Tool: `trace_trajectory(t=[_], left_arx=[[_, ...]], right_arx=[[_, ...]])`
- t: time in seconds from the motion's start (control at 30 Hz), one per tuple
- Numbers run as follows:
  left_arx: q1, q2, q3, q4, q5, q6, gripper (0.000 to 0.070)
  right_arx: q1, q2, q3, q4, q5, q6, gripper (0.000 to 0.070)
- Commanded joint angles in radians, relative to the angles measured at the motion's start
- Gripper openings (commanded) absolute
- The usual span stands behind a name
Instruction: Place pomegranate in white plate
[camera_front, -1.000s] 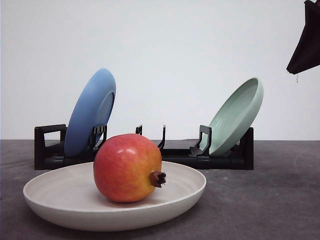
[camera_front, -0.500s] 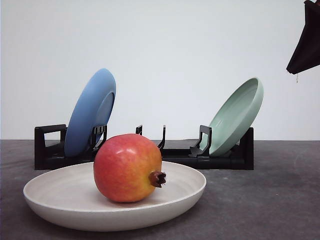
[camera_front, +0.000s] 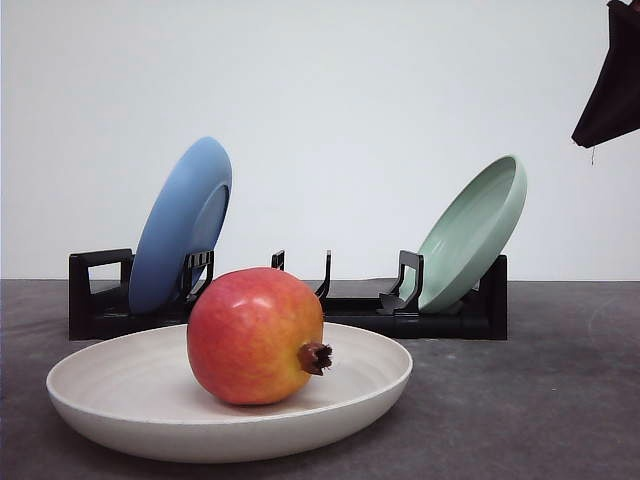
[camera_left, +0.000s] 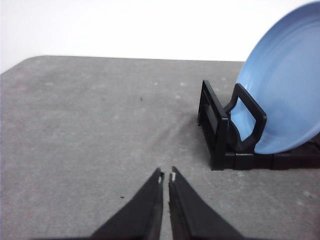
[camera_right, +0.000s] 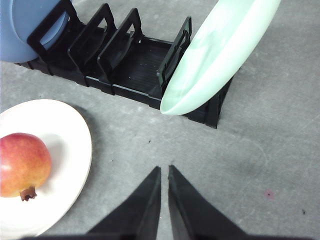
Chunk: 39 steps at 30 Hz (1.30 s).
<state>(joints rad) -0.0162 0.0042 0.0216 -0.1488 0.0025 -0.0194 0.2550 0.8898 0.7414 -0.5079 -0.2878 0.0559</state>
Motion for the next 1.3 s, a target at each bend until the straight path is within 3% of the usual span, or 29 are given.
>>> trace_trajectory(t=[0.0, 0.6, 0.73, 0.93, 1.1, 1.27], left_arx=[[0.0, -0.002, -0.01, 0.011, 0.001, 0.004, 0.0], [0.0, -0.002, -0.01, 0.011, 0.001, 0.004, 0.0], [0.0, -0.002, -0.01, 0.011, 0.001, 0.004, 0.0], [0.0, -0.002, -0.01, 0.011, 0.001, 0.004, 0.0], [0.0, -0.002, -0.01, 0.011, 0.001, 0.004, 0.0], [0.0, -0.002, -0.01, 0.011, 0.001, 0.004, 0.0]], right_arx=[[0.003, 0.004, 0.003, 0.01, 0.0, -0.005, 0.0023], [0.003, 0.004, 0.003, 0.01, 0.001, -0.008, 0.0023], [0.0, -0.01, -0.011, 0.031, 0.036, -0.091, 0.0023], [-0.022, -0.156, -0.192, 0.276, 0.203, -0.093, 0.0023], [-0.076, -0.323, -0.386, 0.414, 0.211, -0.09, 0.0023], [-0.133, -0.5, -0.528, 0.434, 0.218, -0.091, 0.0023]])
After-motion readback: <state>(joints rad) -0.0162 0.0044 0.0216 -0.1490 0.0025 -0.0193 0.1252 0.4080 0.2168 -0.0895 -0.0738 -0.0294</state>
